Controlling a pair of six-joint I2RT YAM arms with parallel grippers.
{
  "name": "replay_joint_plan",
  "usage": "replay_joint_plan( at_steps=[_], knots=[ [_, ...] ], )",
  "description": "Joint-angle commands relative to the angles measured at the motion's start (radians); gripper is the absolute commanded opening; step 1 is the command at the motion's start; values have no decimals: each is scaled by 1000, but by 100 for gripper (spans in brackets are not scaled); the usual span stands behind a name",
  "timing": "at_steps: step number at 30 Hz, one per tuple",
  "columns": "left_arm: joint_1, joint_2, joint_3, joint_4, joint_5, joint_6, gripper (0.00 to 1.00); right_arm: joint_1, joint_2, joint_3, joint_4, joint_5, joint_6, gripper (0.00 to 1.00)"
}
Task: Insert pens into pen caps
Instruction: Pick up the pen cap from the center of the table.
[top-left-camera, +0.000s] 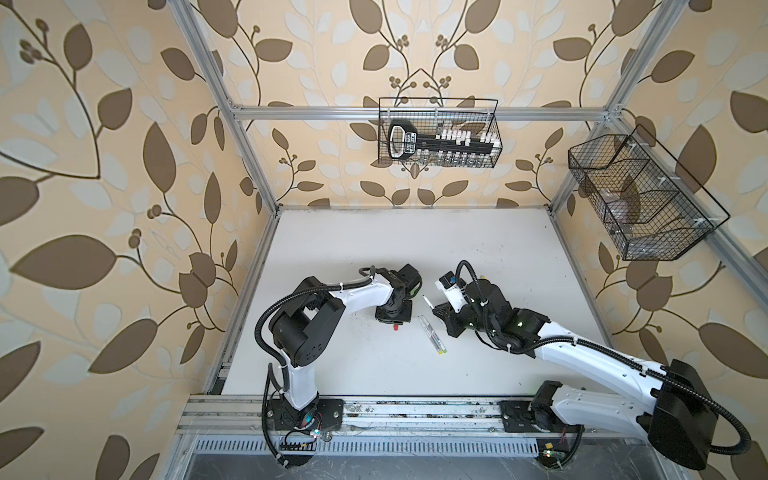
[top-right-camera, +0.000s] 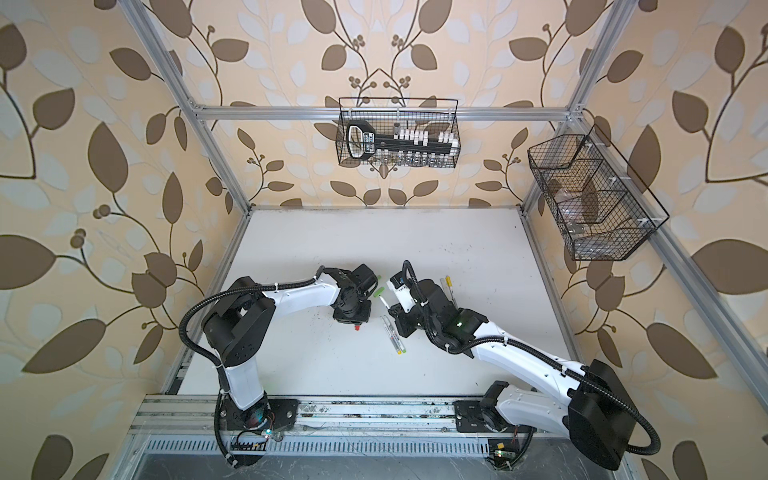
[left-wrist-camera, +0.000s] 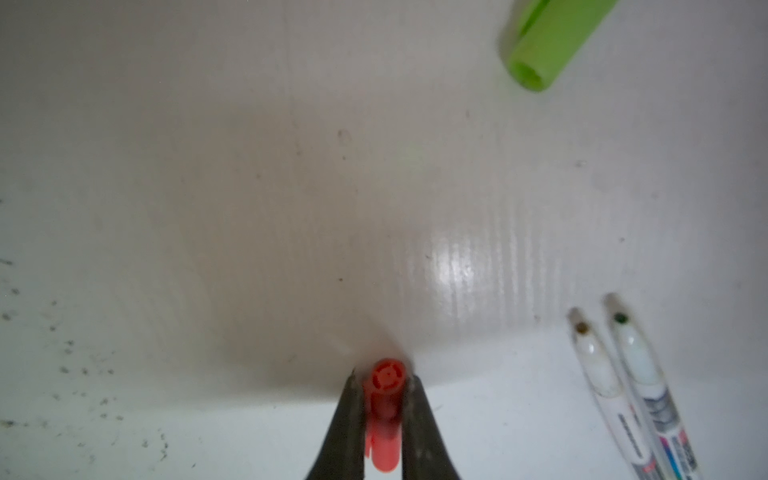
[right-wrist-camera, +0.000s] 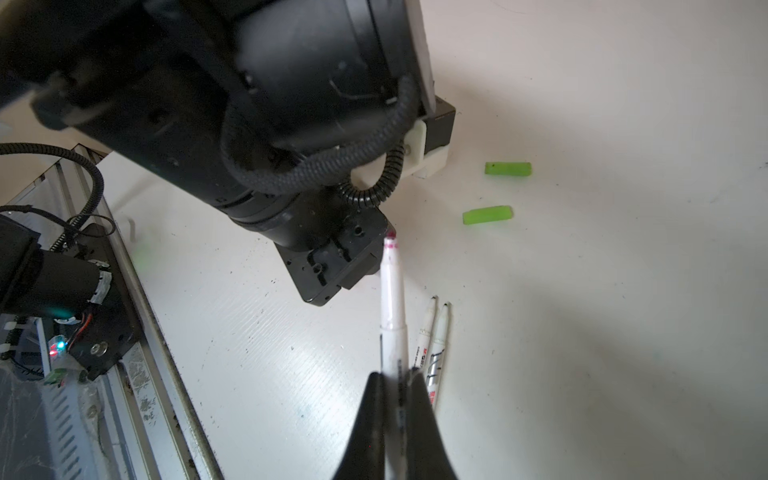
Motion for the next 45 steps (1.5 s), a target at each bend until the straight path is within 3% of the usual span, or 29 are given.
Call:
replay_joint_plan(
  at_steps=[1, 9, 15, 27, 38, 45],
  knots=[
    [40, 44, -121, 37, 73, -28, 3, -3, 3, -19, -15, -10, -9, 5],
    [173, -99, -259, 196, 222, -69, 2, 8, 33, -18, -5, -37, -8, 5],
    [276, -158, -330, 277, 344, -74, 3, 73, 149, 4, 24, -50, -1, 5],
    [420, -358, -508, 497, 449, -146, 4, 177, 363, 97, 145, -71, 75, 5],
    [541, -522, -607, 621, 541, -172, 4, 245, 559, 235, 210, -66, 136, 4],
    [600, -598, -645, 633, 558, -179, 4, 257, 604, 283, 223, -49, 169, 4]
  ],
)
